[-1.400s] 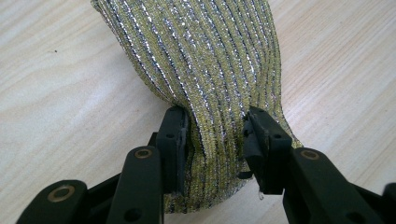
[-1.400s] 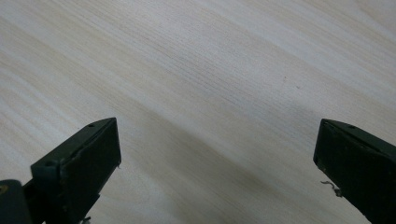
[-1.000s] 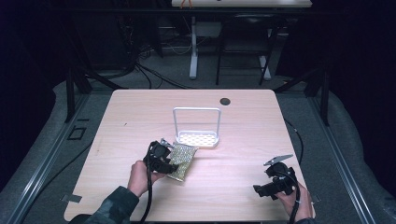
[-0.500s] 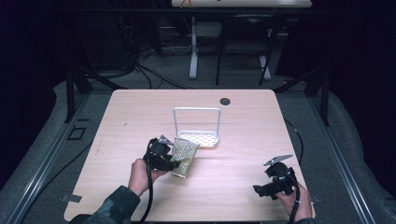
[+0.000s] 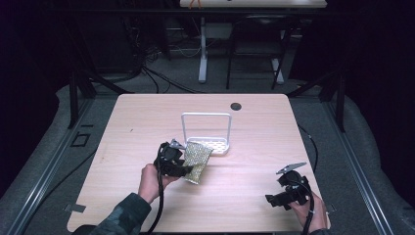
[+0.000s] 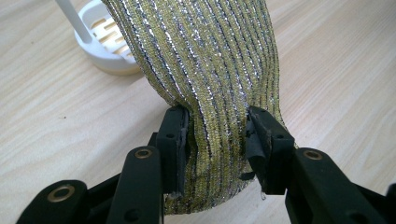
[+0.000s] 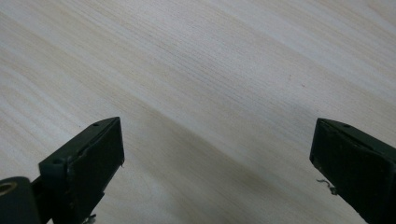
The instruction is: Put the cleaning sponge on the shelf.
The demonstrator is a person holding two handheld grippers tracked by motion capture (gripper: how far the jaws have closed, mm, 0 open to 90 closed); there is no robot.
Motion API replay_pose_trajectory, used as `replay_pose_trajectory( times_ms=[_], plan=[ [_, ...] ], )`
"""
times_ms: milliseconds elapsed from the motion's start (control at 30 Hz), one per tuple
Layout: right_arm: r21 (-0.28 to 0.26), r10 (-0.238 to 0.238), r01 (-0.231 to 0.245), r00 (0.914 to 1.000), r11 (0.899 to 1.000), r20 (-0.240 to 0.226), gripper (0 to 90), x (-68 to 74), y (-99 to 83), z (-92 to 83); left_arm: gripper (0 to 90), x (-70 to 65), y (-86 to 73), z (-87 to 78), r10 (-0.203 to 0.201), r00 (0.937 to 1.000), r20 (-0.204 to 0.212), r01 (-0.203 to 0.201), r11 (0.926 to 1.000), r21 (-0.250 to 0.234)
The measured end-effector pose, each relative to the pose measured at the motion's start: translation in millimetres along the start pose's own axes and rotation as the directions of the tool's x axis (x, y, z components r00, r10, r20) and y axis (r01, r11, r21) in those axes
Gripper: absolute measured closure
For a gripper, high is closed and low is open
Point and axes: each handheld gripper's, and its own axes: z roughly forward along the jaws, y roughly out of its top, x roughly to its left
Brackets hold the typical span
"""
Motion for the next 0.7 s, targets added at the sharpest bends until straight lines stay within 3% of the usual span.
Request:
replay_pose_trajectory(
  times_ms=[700],
  plan=[
    [0.011, 0.001, -0.001, 1.0000, 1.000, 0.003, 2.3, -0.5, -0.4, -0.9, 61.7, -3.4, 22.1, 5.4, 0.019, 0.9997, -0.015, -0.020, 0.9996, -0.018]
  ],
)
